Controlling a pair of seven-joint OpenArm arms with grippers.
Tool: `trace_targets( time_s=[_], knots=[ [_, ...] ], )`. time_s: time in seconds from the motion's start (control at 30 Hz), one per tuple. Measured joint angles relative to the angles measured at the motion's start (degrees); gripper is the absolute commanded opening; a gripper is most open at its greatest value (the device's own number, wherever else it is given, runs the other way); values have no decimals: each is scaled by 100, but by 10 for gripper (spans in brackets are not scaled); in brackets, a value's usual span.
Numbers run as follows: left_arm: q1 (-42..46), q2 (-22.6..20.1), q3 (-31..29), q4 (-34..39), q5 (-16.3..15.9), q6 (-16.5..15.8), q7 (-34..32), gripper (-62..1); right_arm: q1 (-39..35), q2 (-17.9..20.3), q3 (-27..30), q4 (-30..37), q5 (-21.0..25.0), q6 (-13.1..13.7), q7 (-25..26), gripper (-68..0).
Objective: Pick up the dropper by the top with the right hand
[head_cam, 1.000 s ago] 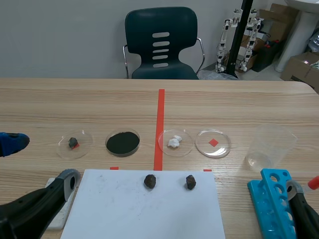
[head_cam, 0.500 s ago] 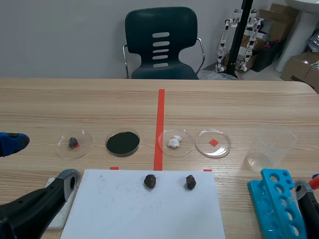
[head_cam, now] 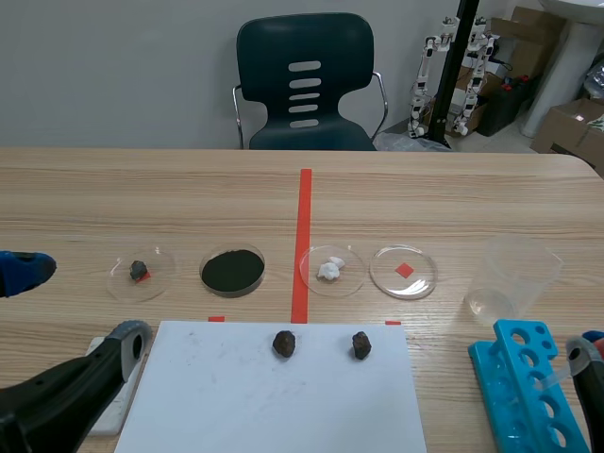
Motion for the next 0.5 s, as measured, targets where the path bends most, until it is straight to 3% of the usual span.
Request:
trace_targets(
  time_s=[0.5],
  knots=[
    [0,0,0,0,0,0,0,14,0,0,0,0,-35,0,0,-627]
  ],
)
